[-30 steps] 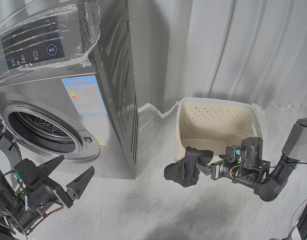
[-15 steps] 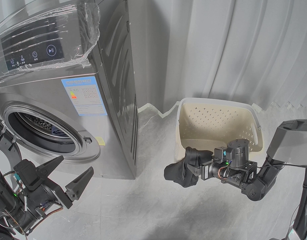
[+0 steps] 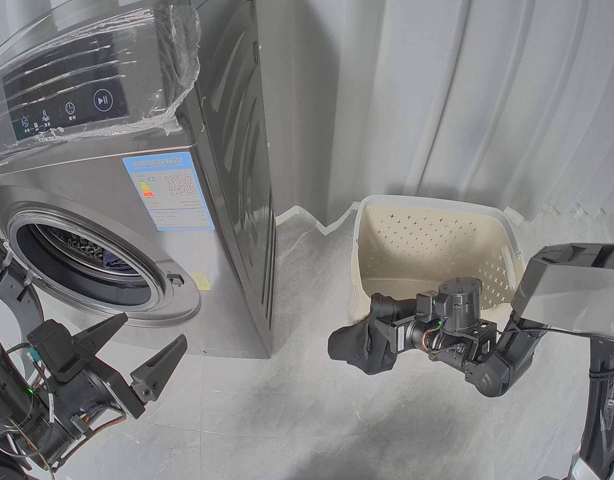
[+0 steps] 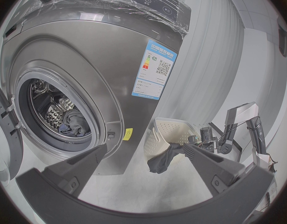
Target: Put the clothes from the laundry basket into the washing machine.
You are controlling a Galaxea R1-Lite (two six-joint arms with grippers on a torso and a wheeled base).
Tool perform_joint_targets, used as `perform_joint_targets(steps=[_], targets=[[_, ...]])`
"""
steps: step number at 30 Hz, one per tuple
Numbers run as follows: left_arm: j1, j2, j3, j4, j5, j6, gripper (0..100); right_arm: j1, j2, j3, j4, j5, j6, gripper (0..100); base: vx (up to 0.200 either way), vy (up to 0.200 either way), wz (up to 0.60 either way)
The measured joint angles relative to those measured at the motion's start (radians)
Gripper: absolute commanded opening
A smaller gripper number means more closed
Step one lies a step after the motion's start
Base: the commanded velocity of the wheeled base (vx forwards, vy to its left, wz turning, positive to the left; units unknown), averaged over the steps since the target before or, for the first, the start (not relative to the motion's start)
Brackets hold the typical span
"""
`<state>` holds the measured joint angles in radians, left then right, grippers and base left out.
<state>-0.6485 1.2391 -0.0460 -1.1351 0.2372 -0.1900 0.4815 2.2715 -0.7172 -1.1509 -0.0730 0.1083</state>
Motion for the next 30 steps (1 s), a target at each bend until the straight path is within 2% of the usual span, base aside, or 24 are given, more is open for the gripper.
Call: perform_joint_targets(steps=[10, 22, 30], targets=[[0.0, 0.0, 0.001, 0.0, 0.0, -0.002, 100, -0.01, -0.024, 0.031, 0.0, 0.001, -0.002, 0, 0.0, 0.0, 0.0], [-0.008, -0.017, 0.009, 0.0, -0.001, -0.014, 100, 0.0, -0.229, 0.218, -0.034, 0.003, -0.007, 0, 0.0, 0.0, 0.0], [-0.01, -0.024, 0.012, 0.0, -0.001, -0.014, 100, 0.023, -0.396, 0.269, -0.054, 0.007, -0.009, 0, 0.0, 0.0, 0.0]])
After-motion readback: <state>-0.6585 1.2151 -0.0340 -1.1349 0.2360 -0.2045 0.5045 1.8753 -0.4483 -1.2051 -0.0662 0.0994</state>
